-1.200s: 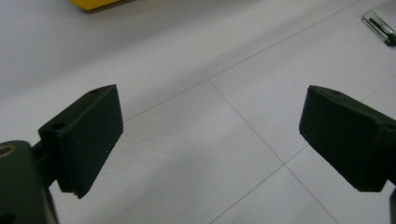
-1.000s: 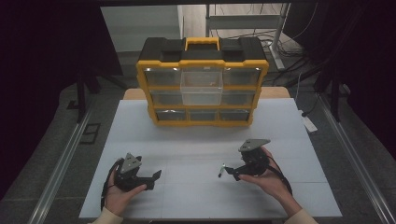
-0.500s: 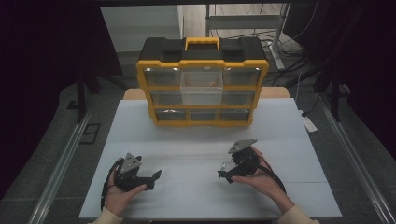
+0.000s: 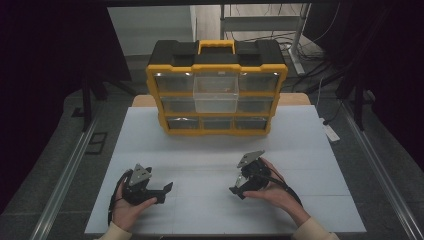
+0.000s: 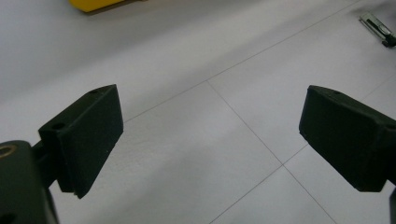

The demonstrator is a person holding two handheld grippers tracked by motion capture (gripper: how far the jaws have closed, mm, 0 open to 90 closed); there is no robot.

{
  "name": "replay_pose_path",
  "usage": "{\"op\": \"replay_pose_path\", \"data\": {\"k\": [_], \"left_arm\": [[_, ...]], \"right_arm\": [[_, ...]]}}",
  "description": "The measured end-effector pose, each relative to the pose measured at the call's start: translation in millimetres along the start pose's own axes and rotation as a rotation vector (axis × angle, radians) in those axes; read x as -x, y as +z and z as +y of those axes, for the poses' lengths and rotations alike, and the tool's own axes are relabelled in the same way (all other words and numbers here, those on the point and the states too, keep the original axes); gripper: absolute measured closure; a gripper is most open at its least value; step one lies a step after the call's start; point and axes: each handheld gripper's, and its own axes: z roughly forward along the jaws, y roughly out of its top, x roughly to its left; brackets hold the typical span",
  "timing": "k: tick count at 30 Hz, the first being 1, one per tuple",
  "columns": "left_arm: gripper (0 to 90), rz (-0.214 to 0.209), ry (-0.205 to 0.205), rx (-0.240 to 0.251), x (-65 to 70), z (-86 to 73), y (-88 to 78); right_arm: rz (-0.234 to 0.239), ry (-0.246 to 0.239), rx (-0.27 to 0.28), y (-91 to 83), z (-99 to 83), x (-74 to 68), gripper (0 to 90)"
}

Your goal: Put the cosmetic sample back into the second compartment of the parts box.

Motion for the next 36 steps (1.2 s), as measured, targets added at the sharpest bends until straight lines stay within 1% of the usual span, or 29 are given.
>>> {"op": "replay_pose_path", "data": {"k": [2, 3, 4, 10, 13, 18, 21, 23, 25, 27, 29, 33, 34, 36], "left_arm": [[6.9, 0.000, 0.000, 0.001, -0.1, 0.0, -0.1], [6.9, 0.000, 0.000, 0.001, -0.1, 0.0, -0.1], [6.9, 0.000, 0.000, 0.001, -0.1, 0.0, -0.2], [6.9, -0.001, -0.001, 0.004, 0.1, 0.1, -0.6], [6.9, -0.001, 0.000, 0.004, 0.1, 0.1, -0.8], [6.9, -0.001, 0.001, 0.005, -0.1, 0.1, -1.2], [6.9, -0.001, 0.001, 0.006, -0.2, 0.0, -1.5], [6.9, -0.001, 0.001, 0.006, -0.2, 0.1, -1.6], [6.9, -0.002, 0.002, 0.007, -0.2, 0.0, -1.7], [6.9, -0.002, 0.002, 0.008, -0.3, 0.0, -1.8], [6.9, -0.001, 0.001, 0.008, -0.3, 0.0, -1.9], [6.9, -0.001, 0.002, 0.009, -0.4, 0.0, -2.0], [6.9, -0.001, 0.002, 0.010, -0.4, 0.0, -2.1], [6.9, -0.001, 0.002, 0.010, -0.5, 0.0, -2.3]], "right_arm": [[0.000, 0.000, -0.008, 2.0, 0.3, -0.5, 3.4], [0.002, -0.008, -0.012, 3.6, 0.5, -0.4, 3.4], [0.000, -0.004, -0.016, 4.3, 0.6, -1.0, 3.4], [0.001, -0.023, -0.038, 9.9, 0.4, -1.2, 3.4], [0.001, -0.024, -0.047, 11.7, 0.4, -1.5, 3.8], [0.012, -0.031, -0.055, 14.6, -0.1, -1.7, 5.7], [0.010, -0.042, -0.057, 15.0, -0.4, -1.3, 6.6], [0.010, -0.039, -0.057, 14.7, -0.4, -1.5, 7.2], [0.010, -0.051, -0.055, 14.2, -0.8, -0.5, 8.9], [0.013, -0.047, -0.052, 13.6, -0.8, -1.2, 10.7], [0.017, -0.070, -0.049, 13.1, -1.3, -0.1, 12.6], [0.016, -0.071, -0.049, 12.2, -1.0, -1.0, 15.5], [0.021, -0.075, -0.048, 11.3, -1.0, -1.4, 19.0], [0.022, -0.078, -0.044, 10.4, -1.0, -2.1, 22.8]]}}
